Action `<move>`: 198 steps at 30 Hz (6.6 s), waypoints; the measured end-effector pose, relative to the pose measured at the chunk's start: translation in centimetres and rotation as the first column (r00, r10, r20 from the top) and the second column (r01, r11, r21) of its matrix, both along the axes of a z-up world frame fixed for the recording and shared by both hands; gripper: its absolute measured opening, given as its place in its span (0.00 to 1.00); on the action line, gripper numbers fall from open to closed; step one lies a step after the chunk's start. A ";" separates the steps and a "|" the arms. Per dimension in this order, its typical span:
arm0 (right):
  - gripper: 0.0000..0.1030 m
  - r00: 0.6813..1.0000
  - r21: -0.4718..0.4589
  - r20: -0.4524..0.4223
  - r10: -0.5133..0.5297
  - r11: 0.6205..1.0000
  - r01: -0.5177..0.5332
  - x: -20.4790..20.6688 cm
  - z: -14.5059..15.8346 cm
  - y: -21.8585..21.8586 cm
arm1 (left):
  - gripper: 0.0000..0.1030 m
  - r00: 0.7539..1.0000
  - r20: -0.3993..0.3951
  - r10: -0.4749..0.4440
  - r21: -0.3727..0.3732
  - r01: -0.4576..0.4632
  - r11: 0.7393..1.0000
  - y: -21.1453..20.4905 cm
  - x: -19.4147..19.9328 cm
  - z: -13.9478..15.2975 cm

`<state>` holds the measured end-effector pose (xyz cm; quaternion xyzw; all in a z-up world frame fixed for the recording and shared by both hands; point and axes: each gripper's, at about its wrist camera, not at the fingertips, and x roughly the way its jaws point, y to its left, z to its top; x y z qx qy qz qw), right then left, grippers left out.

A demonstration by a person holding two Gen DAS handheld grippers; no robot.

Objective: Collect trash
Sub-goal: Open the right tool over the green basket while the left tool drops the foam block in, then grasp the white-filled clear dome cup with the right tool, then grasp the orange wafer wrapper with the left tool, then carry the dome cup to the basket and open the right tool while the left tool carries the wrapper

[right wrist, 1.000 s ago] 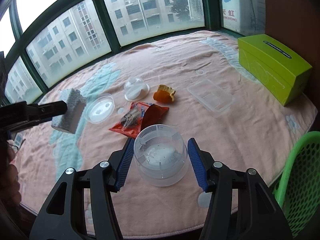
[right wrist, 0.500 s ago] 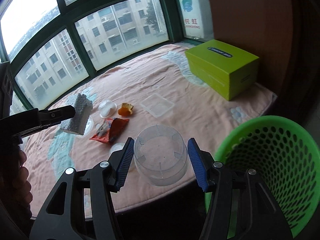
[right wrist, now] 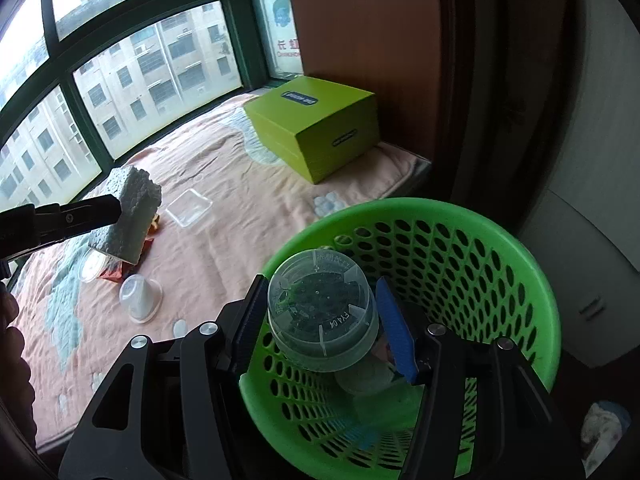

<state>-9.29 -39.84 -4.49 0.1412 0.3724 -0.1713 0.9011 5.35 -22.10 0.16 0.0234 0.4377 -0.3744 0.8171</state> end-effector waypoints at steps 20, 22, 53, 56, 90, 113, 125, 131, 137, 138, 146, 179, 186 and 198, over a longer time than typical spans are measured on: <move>0.64 0.988 0.060 0.121 -0.101 0.994 0.094 -5.7 0.4 -9.1 | 0.46 0.987 -0.034 -0.160 0.075 0.162 0.984 -11.5 -3.1 -2.5; 0.64 0.986 0.065 0.126 -0.112 0.992 0.104 -6.1 0.3 -9.7 | 0.46 0.985 -0.035 -0.167 0.088 0.170 0.982 -12.3 -3.2 -2.9; 0.72 0.980 0.076 0.170 0.108 0.990 -0.122 -0.2 2.0 0.5 | 0.63 0.984 -0.015 0.178 0.110 -0.175 0.978 4.1 1.8 -3.5; 0.72 0.973 0.059 0.161 0.164 0.983 -0.175 1.4 2.3 3.1 | 0.63 0.972 -0.015 0.236 0.104 -0.234 0.967 7.6 2.5 -3.6; 0.70 0.872 0.051 -0.112 0.477 0.879 -0.474 15.6 -8.6 20.4 | 0.63 0.843 -0.099 0.528 0.065 -0.524 0.849 26.0 5.5 -6.5; 0.58 0.880 0.012 -0.124 0.459 0.887 -0.462 15.8 -9.0 20.2 | 0.69 0.912 -0.040 0.408 0.134 -0.400 0.907 19.5 8.3 -7.0; 0.58 0.911 0.040 -0.042 0.410 0.912 -0.409 13.0 -5.4 17.4 | 0.77 0.945 -0.040 0.326 0.234 -0.308 0.922 14.7 11.3 -10.2; 0.58 0.923 0.048 -0.013 0.384 0.923 -0.383 11.4 -4.1 16.1 | 0.77 0.951 -0.055 0.306 0.275 -0.280 0.920 12.9 13.0 -12.1; 0.58 0.932 0.045 0.005 0.361 0.931 -0.361 10.2 -3.1 15.1 | 0.77 0.946 -0.062 0.317 0.309 -0.284 0.908 12.1 14.3 -13.6; 0.58 0.934 0.043 0.007 0.358 0.933 -0.358 10.1 -3.0 15.0 | 0.73 0.945 -0.065 0.320 0.312 -0.286 0.906 12.0 14.5 -13.9; 0.58 0.943 0.041 0.025 0.333 0.942 -0.334 9.1 -2.2 13.9 | 0.46 0.944 -0.071 0.321 0.300 -0.286 0.910 11.9 14.3 -14.0; 0.58 0.995 0.004 0.073 0.061 0.998 -0.061 0.7 0.0 4.4 | 0.35 0.993 0.058 0.099 0.065 -0.103 0.993 4.9 3.1 -1.9; 0.58 0.998 -0.018 0.061 -0.028 0.999 0.029 -1.3 0.1 1.0 | 0.35 0.998 0.063 0.012 0.062 -0.016 0.998 0.9 1.2 -1.3; 0.59 0.987 -0.023 0.035 -0.158 0.987 0.159 -3.3 -0.7 -4.0 | 0.35 0.994 0.063 -0.094 0.067 0.090 0.994 -3.5 -1.6 -0.9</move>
